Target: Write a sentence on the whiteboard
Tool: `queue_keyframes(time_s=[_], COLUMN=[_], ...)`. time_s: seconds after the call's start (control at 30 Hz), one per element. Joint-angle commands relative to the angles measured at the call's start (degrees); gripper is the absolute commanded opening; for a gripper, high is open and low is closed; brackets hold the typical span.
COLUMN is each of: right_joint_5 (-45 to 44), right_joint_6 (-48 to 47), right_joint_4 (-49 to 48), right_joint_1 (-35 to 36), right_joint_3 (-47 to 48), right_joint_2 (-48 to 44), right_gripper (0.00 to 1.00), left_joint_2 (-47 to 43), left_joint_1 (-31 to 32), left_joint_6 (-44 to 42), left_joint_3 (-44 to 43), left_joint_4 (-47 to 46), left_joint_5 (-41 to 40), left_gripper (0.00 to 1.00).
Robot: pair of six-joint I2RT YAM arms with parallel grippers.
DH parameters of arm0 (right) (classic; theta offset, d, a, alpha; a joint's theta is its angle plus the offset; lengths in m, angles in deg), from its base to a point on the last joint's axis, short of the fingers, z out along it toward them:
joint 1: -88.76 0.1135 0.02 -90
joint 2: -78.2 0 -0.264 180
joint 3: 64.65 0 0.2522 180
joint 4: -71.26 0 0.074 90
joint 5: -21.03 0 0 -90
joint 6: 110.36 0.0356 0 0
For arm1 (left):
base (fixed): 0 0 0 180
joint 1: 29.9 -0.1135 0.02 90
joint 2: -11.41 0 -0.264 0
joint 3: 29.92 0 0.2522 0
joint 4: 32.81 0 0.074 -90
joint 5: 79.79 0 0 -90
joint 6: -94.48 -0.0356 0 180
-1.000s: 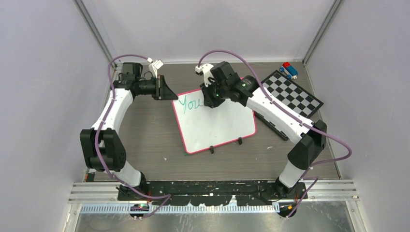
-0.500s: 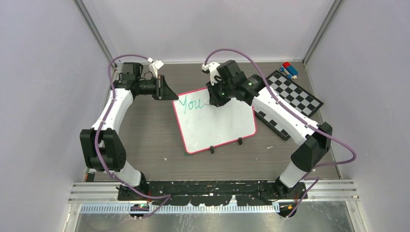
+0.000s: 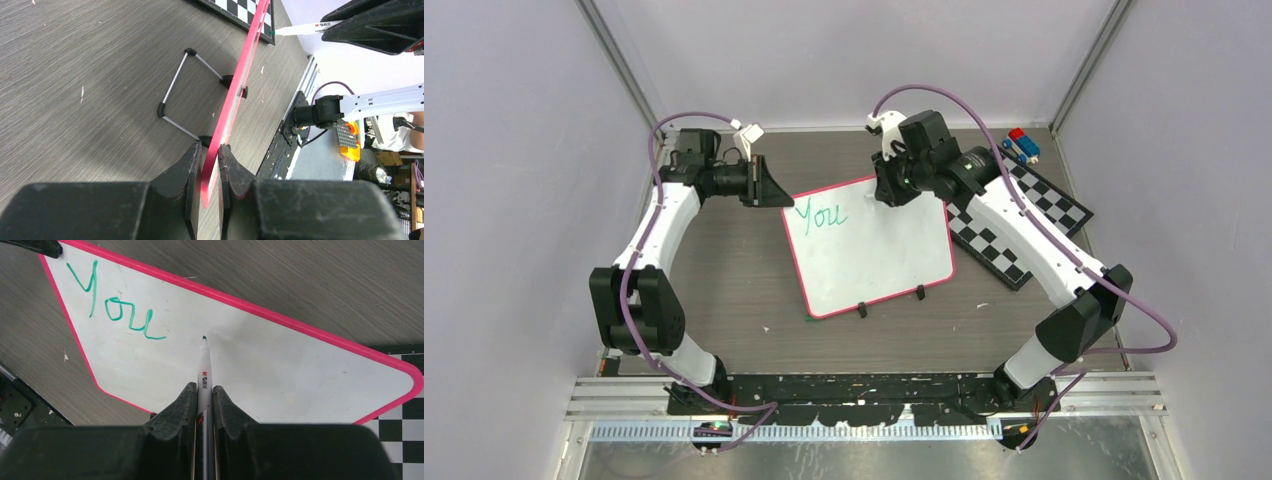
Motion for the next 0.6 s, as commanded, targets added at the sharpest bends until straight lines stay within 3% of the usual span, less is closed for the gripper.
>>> queue_keyframes(time_s=[0.0,0.57], right_joint_5=[-2.1,0.0], right_joint_6=[-1.5,-0.7], right_joint_4=[-2.1,-5.2], right_joint_1=[-0.1,0.8], right_joint_3=[0.8,1.9], right_joint_2=[-1.3,2.7], right_gripper=[0.00,0.00], left_joint_2=[-1.0,-1.5], left_joint_1=[0.3,0.3], left_joint_6=[0.4,0.3], left_joint_3=[-2.2,-1.8], left_joint_4=[-0.2,-0.2], left_joint_5=[0.3,0.2], left_gripper=[0.00,0.00])
